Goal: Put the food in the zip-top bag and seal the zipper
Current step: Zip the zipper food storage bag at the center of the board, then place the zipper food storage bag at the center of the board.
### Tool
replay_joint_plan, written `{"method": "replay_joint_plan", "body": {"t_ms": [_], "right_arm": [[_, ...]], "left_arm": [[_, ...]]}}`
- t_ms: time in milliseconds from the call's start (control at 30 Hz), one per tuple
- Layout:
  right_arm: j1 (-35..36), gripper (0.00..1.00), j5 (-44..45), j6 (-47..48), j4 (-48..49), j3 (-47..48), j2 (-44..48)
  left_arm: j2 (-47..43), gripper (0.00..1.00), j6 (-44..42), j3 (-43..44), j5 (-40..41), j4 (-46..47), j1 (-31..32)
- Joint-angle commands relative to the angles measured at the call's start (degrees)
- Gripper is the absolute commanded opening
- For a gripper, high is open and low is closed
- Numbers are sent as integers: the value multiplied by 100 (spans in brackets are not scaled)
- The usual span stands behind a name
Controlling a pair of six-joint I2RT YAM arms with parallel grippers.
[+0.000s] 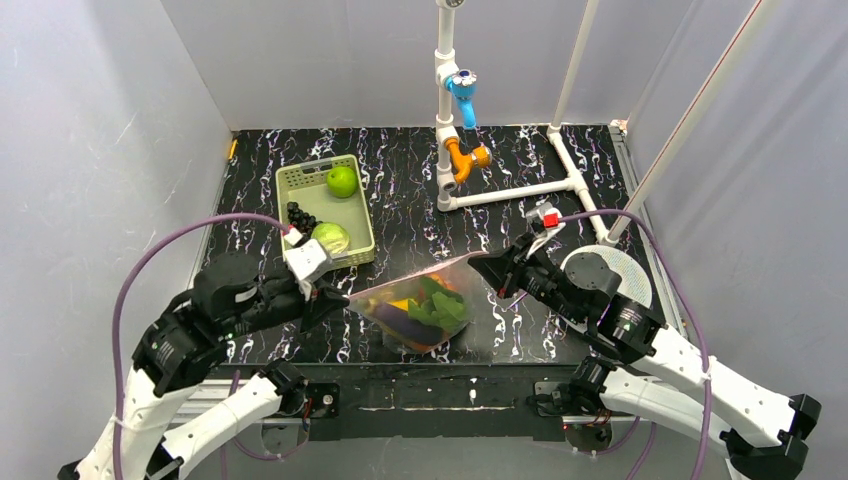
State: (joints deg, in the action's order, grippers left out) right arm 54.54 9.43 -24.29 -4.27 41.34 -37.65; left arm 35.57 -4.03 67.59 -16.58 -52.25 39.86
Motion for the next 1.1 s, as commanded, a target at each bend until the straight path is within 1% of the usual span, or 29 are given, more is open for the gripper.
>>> {"method": "replay_joint_plan", "body": {"t_ms": [0, 67, 133, 233, 333, 467, 533, 567, 667, 700, 733, 767, 800, 833, 900, 1067], "right_arm": [[-172, 1, 1080, 371, -276, 165, 193], [-180, 1, 1107, 398, -373, 275, 207], [-181, 1, 1126, 398, -421, 347, 183], [-181, 1, 1015, 375, -368, 398, 104], [-181, 1, 813, 318, -249, 463, -65], [-181, 1, 865, 307, -315, 702, -342], [-180, 1, 1147, 292, -561, 889, -439], [-181, 1, 1429, 287, -703, 972, -479], [-189, 1, 2133, 216, -1210, 1276, -698], [-196, 1, 2331, 146, -1471, 1420, -850], [-205, 1, 2527, 72, -1717, 1548, -1003], [-709, 1, 2647, 4, -1888, 1632, -1152], [-309, 1, 2693, -26, -1974, 1662, -1277], [-286, 1, 2698, -50, -1983, 1659, -1418], [-412, 1, 2646, -98, -1933, 1585, -1602], [-844, 1, 2201, -288, -1789, 1343, -1962]], "left_arm": [[-491, 0, 290, -182, 941, -478, -37], [-653, 0, 441, -285, 1146, -293, -36], [-667, 0, 610, -363, 1148, -157, -31], [-502, 0, 888, -365, 931, 126, -32], [-245, 0, 1125, -388, 615, 616, -34], [307, 0, 1455, -172, 947, 1053, -38], [599, 0, 1602, -72, 1264, 1196, -31], [749, 2, 1657, -52, 1342, 1272, -31], [1275, 25, 1804, 6, 1866, 1390, -39], [1435, 37, 1847, 73, 2057, 1384, -43], [1616, 51, 1902, 144, 2244, 1353, -32], [1773, 64, 1954, 253, 2429, 1297, -37], [1898, 71, 1989, 368, 2558, 1175, -39], [1989, 77, 2024, 475, 2637, 1102, -35], [1998, 82, 2034, 563, 2655, 1083, -43], [1433, 89, 2051, 492, 2815, 988, -40]]}}
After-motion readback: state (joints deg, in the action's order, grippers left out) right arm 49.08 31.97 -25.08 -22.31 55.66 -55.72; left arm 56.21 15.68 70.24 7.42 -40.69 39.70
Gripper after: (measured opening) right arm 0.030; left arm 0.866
